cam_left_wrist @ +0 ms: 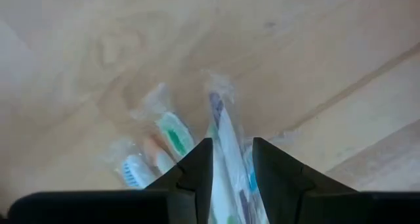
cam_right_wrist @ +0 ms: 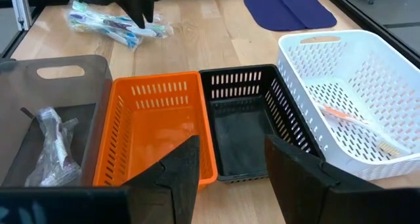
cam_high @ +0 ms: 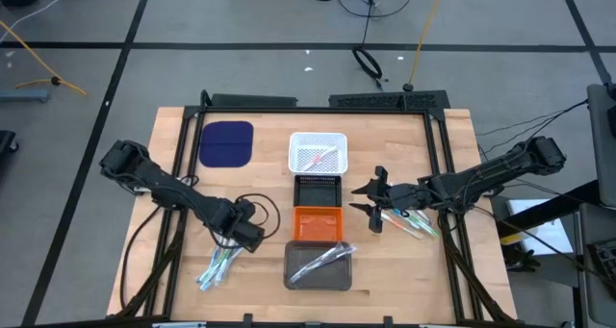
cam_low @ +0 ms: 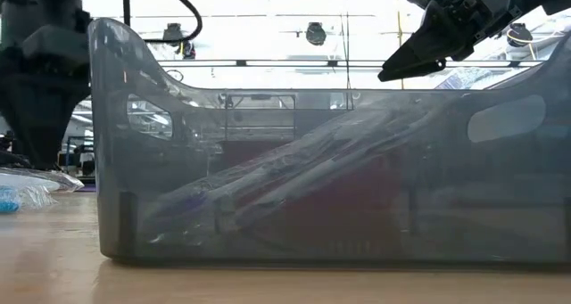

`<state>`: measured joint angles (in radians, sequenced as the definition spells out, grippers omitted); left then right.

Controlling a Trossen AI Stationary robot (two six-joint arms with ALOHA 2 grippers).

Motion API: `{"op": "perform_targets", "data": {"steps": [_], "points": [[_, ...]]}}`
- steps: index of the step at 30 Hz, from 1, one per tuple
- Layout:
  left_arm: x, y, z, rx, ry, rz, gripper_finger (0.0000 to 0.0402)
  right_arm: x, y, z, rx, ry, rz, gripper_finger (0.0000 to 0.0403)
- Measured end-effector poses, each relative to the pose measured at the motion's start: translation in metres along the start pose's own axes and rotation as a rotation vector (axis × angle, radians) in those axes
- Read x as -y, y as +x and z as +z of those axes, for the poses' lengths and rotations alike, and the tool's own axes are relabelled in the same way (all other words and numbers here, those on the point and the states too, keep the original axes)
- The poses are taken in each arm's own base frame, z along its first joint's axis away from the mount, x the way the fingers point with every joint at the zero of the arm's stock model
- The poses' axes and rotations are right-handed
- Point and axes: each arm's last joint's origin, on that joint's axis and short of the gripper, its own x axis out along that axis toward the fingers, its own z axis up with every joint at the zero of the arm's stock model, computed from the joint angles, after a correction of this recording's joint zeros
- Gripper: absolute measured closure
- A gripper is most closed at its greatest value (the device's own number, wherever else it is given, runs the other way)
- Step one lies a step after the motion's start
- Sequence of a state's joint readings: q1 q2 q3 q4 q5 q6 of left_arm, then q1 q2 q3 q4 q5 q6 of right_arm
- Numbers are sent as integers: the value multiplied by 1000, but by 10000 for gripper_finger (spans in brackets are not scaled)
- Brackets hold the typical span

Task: Pick & Place Toothbrushes
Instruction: Put the purple toothbrush into the black bin

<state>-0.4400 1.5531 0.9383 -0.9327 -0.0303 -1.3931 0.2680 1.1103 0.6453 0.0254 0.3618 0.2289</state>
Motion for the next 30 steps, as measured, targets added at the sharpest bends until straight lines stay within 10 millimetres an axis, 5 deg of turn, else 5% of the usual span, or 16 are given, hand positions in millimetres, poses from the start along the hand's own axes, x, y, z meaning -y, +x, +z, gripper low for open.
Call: {"op": "perform_targets", "data": {"steps": [21, 30], "points": [[-1, 14, -1, -28, 28, -18, 299, 0, 0, 0, 1, -9, -1, 242], [5, 26, 4, -75, 90, -27, 392, 0, 0, 1, 7, -7, 0, 242]]}}
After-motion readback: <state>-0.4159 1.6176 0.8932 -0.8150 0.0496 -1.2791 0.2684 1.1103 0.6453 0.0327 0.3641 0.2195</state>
